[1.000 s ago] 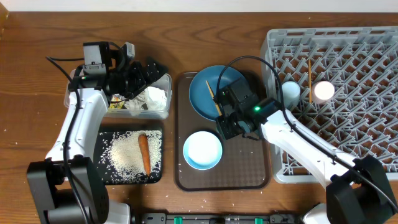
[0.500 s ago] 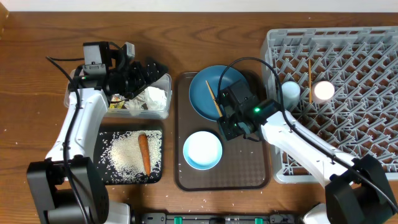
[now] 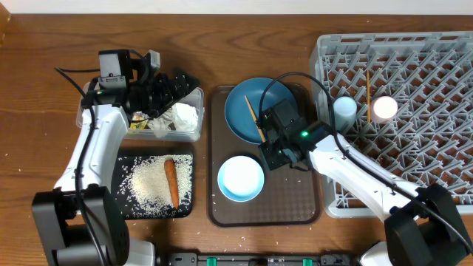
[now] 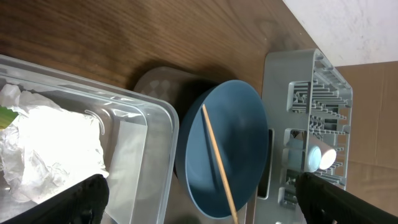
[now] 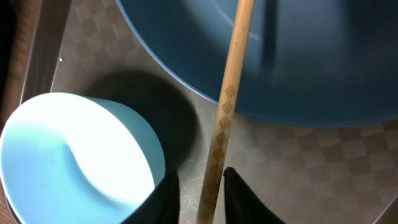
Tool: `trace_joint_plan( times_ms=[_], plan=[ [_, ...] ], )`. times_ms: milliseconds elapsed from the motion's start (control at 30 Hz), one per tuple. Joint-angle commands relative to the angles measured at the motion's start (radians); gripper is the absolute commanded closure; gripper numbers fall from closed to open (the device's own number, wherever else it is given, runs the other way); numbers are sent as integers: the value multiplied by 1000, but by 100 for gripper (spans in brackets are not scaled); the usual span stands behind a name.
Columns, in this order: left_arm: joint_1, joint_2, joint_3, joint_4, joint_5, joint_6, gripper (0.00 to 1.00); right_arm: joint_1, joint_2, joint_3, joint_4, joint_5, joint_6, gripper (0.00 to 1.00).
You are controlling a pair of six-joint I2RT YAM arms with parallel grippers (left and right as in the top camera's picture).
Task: Sort waste into correct bins and load items into the dishwasher rack
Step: 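Grasp the second chopstick on the blue plate with the right gripper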
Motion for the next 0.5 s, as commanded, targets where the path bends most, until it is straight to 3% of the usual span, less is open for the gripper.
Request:
trace_joint_plan(
  times_ms=[0,467],
  plan=[
    [4,-3,7,-2,13,-8,2,10,10,-3,3,6,4,83],
    [4,-3,7,-3,13,-8,2,8,7,-2,3,6,-13,99]
  ],
)
